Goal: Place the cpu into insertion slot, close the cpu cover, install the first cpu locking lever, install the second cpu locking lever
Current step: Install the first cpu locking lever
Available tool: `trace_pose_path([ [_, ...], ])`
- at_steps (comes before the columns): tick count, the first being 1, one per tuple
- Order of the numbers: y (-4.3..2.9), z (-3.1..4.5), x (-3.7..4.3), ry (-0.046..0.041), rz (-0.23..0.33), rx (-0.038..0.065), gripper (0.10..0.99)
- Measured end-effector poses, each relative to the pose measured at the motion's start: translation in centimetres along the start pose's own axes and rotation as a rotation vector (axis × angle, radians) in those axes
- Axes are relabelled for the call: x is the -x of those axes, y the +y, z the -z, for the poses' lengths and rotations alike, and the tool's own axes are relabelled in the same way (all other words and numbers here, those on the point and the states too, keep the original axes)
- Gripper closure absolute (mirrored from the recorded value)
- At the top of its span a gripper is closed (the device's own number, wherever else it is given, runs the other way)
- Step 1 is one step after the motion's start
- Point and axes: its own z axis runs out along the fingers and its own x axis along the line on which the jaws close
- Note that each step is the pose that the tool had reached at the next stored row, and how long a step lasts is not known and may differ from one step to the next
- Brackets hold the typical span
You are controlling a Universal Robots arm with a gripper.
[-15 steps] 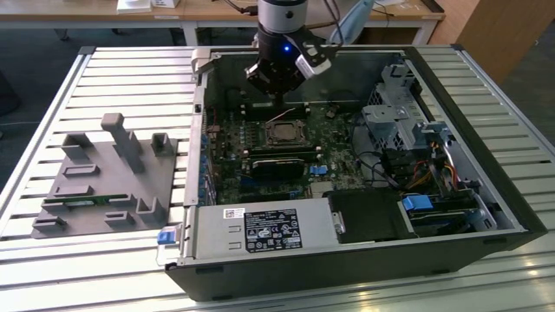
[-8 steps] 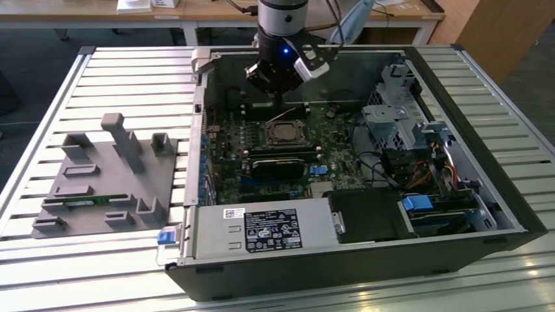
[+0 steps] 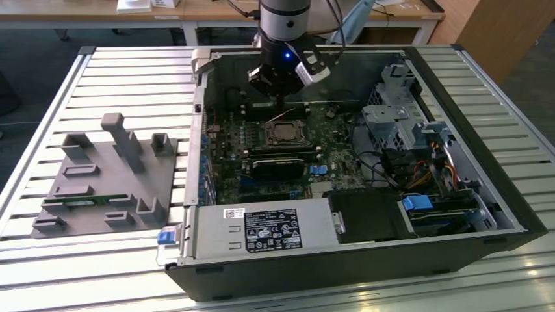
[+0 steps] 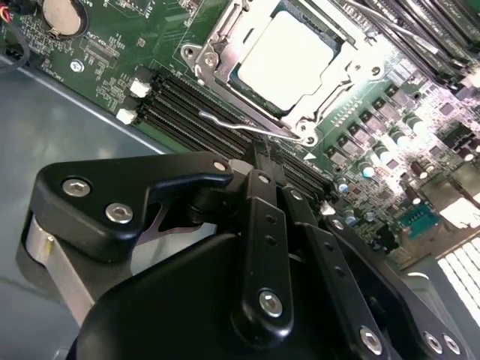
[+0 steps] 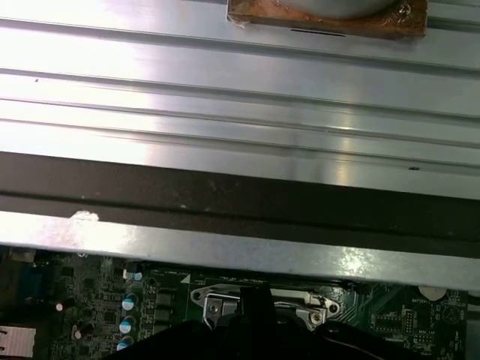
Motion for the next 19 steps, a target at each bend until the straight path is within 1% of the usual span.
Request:
trace_pose_path([
  [4, -0.03, -0.39, 0.06, -0.0001, 0.0, 0.0, 0.98],
  [9, -0.05, -0.51, 0.13, 0.0, 0.0, 0.0, 0.98],
  [16, -0.05, -0.7, 1.0, -0.0002, 0.0, 0.0, 0.98],
  [19, 0.0, -0.83, 1.19, 0.0, 0.0, 0.0, 0.98],
])
